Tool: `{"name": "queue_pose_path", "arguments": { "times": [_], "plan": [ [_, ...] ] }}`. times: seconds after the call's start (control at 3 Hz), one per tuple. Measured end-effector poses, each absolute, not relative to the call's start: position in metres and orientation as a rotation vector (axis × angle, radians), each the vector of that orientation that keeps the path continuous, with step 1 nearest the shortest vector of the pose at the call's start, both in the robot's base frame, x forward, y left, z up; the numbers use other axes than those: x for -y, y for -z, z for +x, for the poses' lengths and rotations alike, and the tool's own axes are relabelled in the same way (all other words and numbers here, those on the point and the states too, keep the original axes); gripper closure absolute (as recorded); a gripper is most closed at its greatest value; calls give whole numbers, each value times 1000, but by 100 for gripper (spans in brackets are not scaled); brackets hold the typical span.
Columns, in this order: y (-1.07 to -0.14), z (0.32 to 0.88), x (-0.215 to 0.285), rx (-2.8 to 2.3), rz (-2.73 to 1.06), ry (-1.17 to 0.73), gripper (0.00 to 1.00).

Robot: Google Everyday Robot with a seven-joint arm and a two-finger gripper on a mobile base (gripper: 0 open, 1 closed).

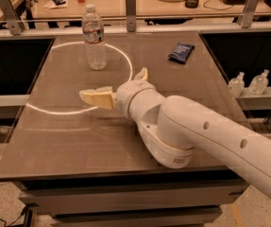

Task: Move water bottle near rxbar blueberry

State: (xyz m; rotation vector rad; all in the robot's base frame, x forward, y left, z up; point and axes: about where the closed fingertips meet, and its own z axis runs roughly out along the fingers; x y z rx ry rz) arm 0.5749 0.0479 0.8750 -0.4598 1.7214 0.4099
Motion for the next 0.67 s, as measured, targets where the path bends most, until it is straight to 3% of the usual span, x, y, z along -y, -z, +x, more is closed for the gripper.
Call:
{"name": "queue_pose_path", "arguments": {
  "times": [0.67],
  "plan": [
    [-844, 631, -58, -1716, -446, -337, 0]
  ]
}}
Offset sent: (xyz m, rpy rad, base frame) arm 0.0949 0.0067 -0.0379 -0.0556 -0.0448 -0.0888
